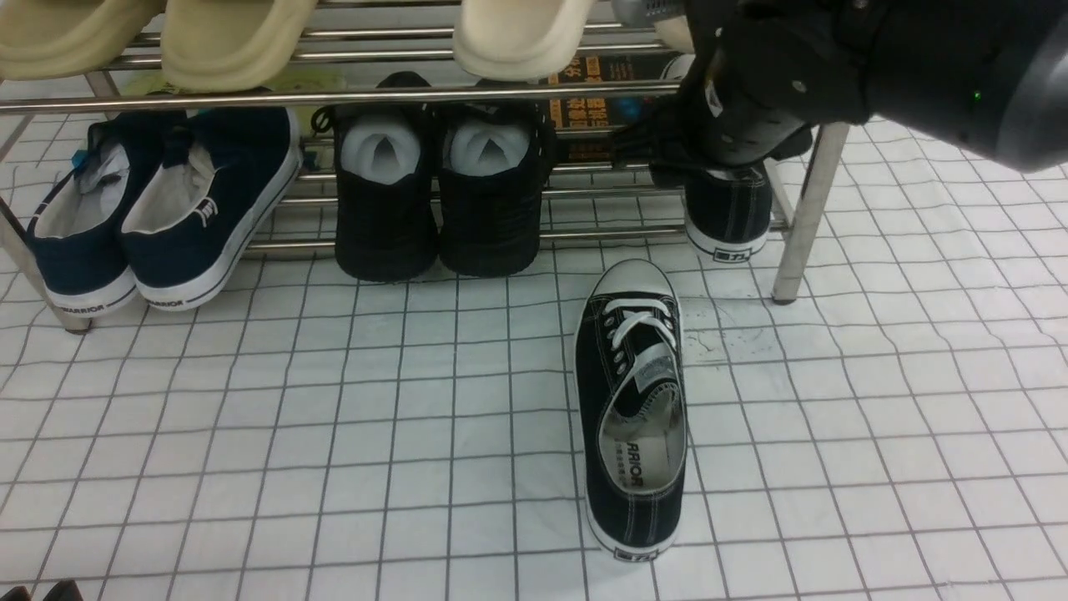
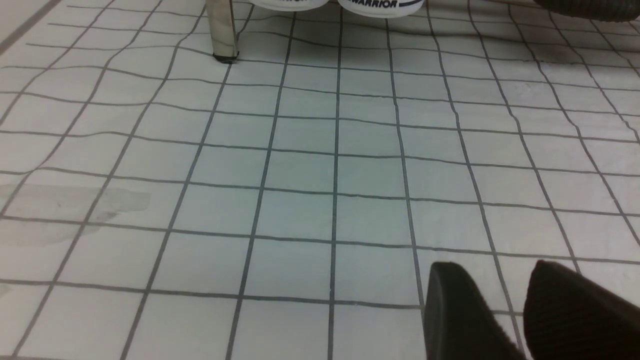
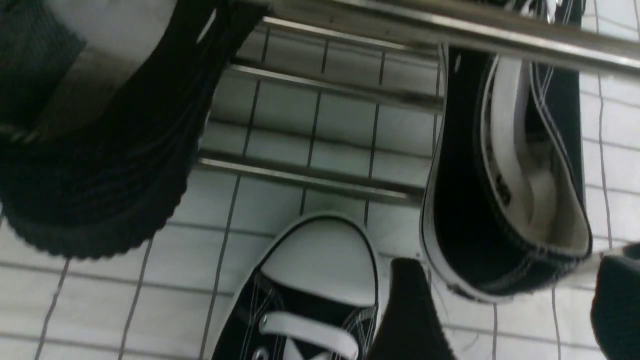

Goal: Take the shoes off the shelf with your hand from the white checkered tablecloth.

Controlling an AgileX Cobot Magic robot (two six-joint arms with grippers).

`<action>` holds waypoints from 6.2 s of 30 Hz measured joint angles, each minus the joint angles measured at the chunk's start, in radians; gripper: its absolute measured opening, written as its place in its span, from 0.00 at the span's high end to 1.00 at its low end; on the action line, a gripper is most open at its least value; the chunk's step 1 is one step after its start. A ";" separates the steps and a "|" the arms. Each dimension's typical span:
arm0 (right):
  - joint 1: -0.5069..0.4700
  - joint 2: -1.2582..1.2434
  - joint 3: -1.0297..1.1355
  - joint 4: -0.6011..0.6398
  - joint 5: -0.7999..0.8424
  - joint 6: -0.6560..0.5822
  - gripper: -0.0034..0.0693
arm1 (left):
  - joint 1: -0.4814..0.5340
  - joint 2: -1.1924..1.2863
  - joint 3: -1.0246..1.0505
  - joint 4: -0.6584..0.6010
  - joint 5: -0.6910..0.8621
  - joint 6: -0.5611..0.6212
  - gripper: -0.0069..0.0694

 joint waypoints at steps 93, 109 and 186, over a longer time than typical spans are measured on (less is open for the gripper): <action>0.085 -0.319 0.559 0.347 0.056 -0.222 0.93 | 0.000 0.000 0.000 0.000 0.000 0.000 0.59; 0.085 -0.297 0.559 0.297 0.006 -0.133 0.93 | 0.000 0.000 0.000 0.000 0.000 0.000 0.59; 0.085 -1.277 1.088 0.199 -0.405 -0.276 0.96 | 0.000 0.000 0.000 0.000 0.000 0.000 0.59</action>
